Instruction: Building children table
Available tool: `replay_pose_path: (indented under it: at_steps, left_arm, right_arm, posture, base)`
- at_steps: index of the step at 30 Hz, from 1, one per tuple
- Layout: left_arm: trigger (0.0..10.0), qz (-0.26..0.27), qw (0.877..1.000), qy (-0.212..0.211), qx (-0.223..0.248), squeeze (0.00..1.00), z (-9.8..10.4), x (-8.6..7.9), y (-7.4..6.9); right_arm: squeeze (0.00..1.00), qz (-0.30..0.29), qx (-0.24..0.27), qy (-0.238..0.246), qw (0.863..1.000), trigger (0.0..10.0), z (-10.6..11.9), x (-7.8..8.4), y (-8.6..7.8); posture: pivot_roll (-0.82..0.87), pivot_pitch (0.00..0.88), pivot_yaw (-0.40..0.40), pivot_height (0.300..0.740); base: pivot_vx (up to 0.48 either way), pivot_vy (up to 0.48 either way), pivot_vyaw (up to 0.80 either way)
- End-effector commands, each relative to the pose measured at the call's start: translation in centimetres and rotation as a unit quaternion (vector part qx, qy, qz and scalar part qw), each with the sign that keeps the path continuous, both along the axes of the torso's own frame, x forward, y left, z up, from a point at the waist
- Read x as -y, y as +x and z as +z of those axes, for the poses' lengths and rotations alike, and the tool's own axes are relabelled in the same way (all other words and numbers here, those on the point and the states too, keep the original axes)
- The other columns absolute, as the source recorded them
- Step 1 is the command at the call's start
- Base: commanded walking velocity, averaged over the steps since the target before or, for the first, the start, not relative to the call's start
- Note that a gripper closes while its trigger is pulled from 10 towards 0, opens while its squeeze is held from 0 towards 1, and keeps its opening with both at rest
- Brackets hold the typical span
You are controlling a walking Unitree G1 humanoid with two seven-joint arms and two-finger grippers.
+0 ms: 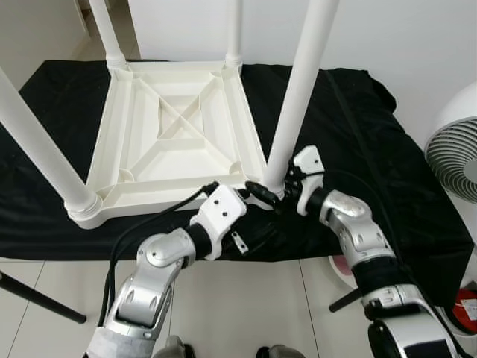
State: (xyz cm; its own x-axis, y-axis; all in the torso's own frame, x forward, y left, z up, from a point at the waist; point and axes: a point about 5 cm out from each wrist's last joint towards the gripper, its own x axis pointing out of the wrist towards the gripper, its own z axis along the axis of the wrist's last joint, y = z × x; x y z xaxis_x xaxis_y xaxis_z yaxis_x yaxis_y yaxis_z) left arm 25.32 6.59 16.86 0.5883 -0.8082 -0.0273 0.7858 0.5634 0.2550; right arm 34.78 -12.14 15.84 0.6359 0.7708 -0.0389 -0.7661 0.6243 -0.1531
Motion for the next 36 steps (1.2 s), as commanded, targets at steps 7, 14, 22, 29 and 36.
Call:
replay_pose_path:
  at_steps: [7, 14, 22, 29, 36]
  left_arm:
    - [10.0, 0.032, 0.999, -0.006, 0.012, 0.00, 0.2, 0.1, 0.5]
    - [10.0, 0.032, 0.999, -0.006, 0.013, 0.00, 0.3, 0.0, 0.5]
    - [10.0, 0.026, 1.000, -0.006, 0.012, 0.00, 0.3, 0.2, 0.5]
    - [10.0, 0.023, 1.000, -0.008, 0.011, 0.00, 0.3, 0.3, 0.5]
    - [10.0, 0.026, 1.000, -0.009, 0.008, 0.00, 0.2, 0.3, 0.3]
  right_arm:
    - [0.00, 0.026, -0.016, -0.007, 1.000, 6.2, -0.9, -0.5, 0.6]
    - [0.00, 0.016, -0.029, -0.026, 0.999, 0.0, -2.0, 0.7, 0.6]
    - [0.00, -0.009, -0.028, -0.037, 0.999, 10.0, -2.5, 1.7, 0.8]
    - [0.00, -0.057, -0.020, -0.047, 0.997, 10.0, -2.4, 1.8, 1.1]
    - [0.00, -0.104, -0.008, -0.022, 0.994, 10.0, -2.2, 0.9, 1.0]
  posture:
    - [-0.07, 0.041, 0.025, 0.740]
    - [-0.07, 0.040, 0.027, 0.740]
    - [-0.07, 0.041, 0.030, 0.740]
    - [-0.08, 0.045, 0.029, 0.740]
    - [-0.07, 0.053, 0.019, 0.740]
  base:
    - [0.000, 0.000, 0.00]
    - [0.000, 0.000, 0.00]
    - [0.000, 0.000, 0.00]
    - [0.000, 0.000, 0.00]
    - [0.000, 0.000, 0.00]
